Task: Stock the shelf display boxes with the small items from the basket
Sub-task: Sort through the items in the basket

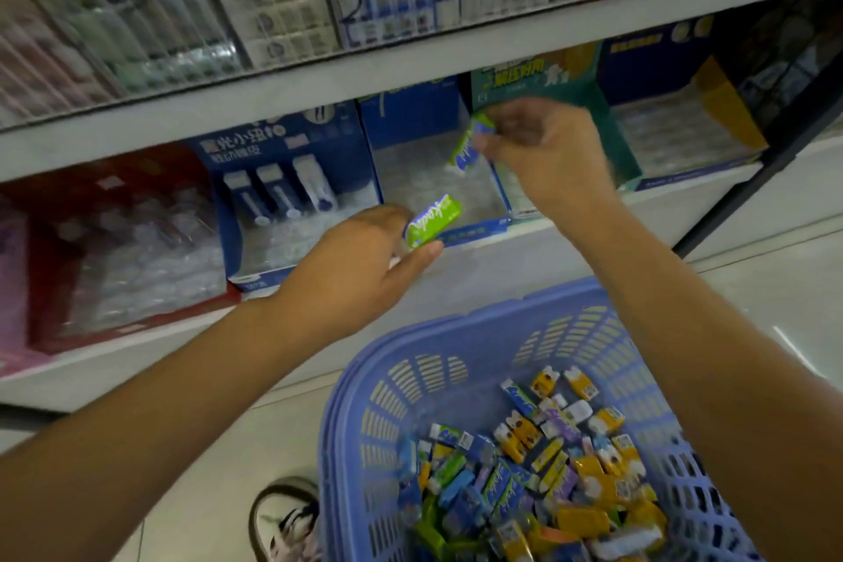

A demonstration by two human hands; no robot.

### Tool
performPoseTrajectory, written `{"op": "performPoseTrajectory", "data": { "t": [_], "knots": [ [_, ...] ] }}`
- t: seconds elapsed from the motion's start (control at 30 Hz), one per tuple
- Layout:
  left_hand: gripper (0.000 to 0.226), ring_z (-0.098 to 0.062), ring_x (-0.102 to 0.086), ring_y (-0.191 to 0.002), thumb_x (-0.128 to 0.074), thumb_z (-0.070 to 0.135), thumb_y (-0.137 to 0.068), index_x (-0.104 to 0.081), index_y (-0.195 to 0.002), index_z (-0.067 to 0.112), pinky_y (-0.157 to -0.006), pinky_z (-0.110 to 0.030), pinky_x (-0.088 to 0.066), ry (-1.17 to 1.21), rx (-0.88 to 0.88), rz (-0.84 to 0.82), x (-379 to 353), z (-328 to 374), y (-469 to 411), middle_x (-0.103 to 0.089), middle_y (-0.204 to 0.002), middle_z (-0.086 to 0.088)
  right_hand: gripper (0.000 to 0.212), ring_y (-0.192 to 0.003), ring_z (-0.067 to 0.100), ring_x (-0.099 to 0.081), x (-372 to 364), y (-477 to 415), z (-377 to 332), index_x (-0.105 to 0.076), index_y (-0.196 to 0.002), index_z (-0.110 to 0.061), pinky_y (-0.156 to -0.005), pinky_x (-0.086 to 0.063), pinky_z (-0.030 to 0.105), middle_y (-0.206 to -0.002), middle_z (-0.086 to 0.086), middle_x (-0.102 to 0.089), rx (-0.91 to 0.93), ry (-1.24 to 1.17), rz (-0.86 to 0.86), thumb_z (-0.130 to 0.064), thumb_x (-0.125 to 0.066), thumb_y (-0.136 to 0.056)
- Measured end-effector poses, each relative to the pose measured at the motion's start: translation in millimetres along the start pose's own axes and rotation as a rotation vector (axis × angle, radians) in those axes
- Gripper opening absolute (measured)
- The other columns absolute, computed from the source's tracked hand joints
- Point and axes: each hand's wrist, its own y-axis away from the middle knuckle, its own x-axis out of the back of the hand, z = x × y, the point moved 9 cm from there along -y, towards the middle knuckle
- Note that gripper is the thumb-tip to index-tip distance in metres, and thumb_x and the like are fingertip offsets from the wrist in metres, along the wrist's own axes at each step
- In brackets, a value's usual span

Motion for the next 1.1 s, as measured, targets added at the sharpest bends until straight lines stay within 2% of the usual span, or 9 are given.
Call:
{"op": "performPoseTrajectory", "data": {
  "t": [0.07,0.17,0.27,0.37,0.47,0.57,0.73,0.93,1.1],
  "knots": [
    [0.041,-0.026,-0.058,-0.099,-0.044,0.043,-0.095,-0.058,-0.117,0.011,-0.079,-0.036,-0.041,0.025,-0.041,0.032,-1.8,5.0,-6.3,-0.063,-0.111,-0.009,0.021,-0.064,-0.011,-0.061,-26.5,-26.5,-6.9,-0.069,-0.093,-0.011,-0.069,-0.048,0.009,-0.078,-0.004,-0.068,0.082,0.076,-0.017,0.001,-0.072,-0.076],
    [0.042,-0.030,-0.059,-0.095,-0.044,0.045,-0.096,-0.058,-0.112,0.009,-0.074,-0.037,-0.044,0.009,-0.005,0.029,-9.1,4.6,-12.4,-0.063,-0.113,-0.012,0.025,-0.093,0.016,-0.067,-65.3,-56.7,-12.4,-0.070,-0.103,0.001,-0.082,-0.047,0.018,-0.099,0.016,-0.071,0.193,0.267,-0.066,0.001,-0.068,-0.078],
    [0.044,-0.029,-0.059,-0.085,-0.038,0.051,-0.095,-0.060,-0.104,0.014,-0.067,-0.037,-0.045,-0.047,0.052,-0.055,-22.4,-3.8,-13.4,-0.064,-0.094,-0.010,0.027,-0.105,0.021,-0.063,-99.4,-72.6,-6.2,-0.069,-0.109,-0.005,-0.087,-0.043,0.021,-0.110,0.012,-0.070,0.268,0.532,-0.186,-0.008,-0.064,-0.083],
    [0.045,-0.027,-0.058,-0.081,-0.037,0.053,-0.095,-0.060,-0.099,0.015,-0.068,-0.038,-0.045,-0.049,0.060,-0.075,-26.0,-5.7,-11.1,-0.064,-0.090,-0.008,0.031,-0.112,0.020,-0.060,-112.9,-77.3,3.9,-0.066,-0.117,-0.009,-0.089,-0.039,0.015,-0.120,0.010,-0.066,0.265,0.587,-0.257,-0.011,-0.062,-0.087],
    [0.044,-0.025,-0.056,-0.077,-0.037,0.052,-0.095,-0.060,-0.097,0.015,-0.064,-0.035,-0.042,-0.043,0.050,-0.063,-26.8,-3.2,-10.1,-0.063,-0.087,-0.008,0.034,-0.119,0.021,-0.056,-115.9,-79.1,5.0,-0.062,-0.123,-0.010,-0.098,-0.040,0.020,-0.127,0.011,-0.062,0.240,0.559,-0.293,-0.013,-0.061,-0.089],
    [0.044,-0.026,-0.057,-0.077,-0.036,0.052,-0.095,-0.060,-0.098,0.015,-0.065,-0.036,-0.043,-0.037,0.050,-0.064,-26.0,-1.9,-10.3,-0.063,-0.087,-0.008,0.036,-0.123,0.022,-0.052,-122.0,-82.2,0.6,-0.060,-0.127,-0.012,-0.100,-0.036,0.020,-0.132,0.010,-0.058,0.263,0.654,-0.341,-0.019,-0.058,-0.092],
    [0.045,-0.029,-0.059,-0.084,-0.035,0.052,-0.095,-0.061,-0.102,0.015,-0.074,-0.041,-0.046,0.009,0.075,-0.067,-25.5,-3.7,-7.8,-0.065,-0.091,-0.009,0.038,-0.122,0.023,-0.052,-124.7,-84.8,8.2,-0.060,-0.127,-0.013,-0.093,-0.036,0.019,-0.130,0.010,-0.059,0.237,0.784,-0.438,-0.023,-0.060,-0.090],
    [0.047,-0.027,-0.059,-0.083,-0.035,0.053,-0.095,-0.061,-0.103,0.015,-0.072,-0.039,-0.046,-0.011,0.091,-0.066,-27.1,-4.1,-8.2,-0.065,-0.090,-0.007,0.038,-0.118,0.018,-0.056,-121.2,-85.9,19.7,-0.063,-0.123,-0.013,-0.077,-0.030,0.004,-0.127,0.008,-0.062,0.135,0.693,-0.396,-0.021,-0.067,-0.086],
    [0.043,-0.023,-0.055,-0.076,-0.040,0.051,-0.094,-0.057,-0.087,0.012,-0.062,-0.032,-0.035,0.076,0.147,-0.015,-21.9,-9.8,-7.9,-0.058,-0.080,-0.004,0.039,-0.115,0.018,-0.057,-110.2,-76.5,13.0,-0.061,-0.125,-0.013,-0.088,-0.038,0.014,-0.124,0.008,-0.063,0.146,0.708,-0.362,-0.021,-0.064,-0.087]
  ]
}}
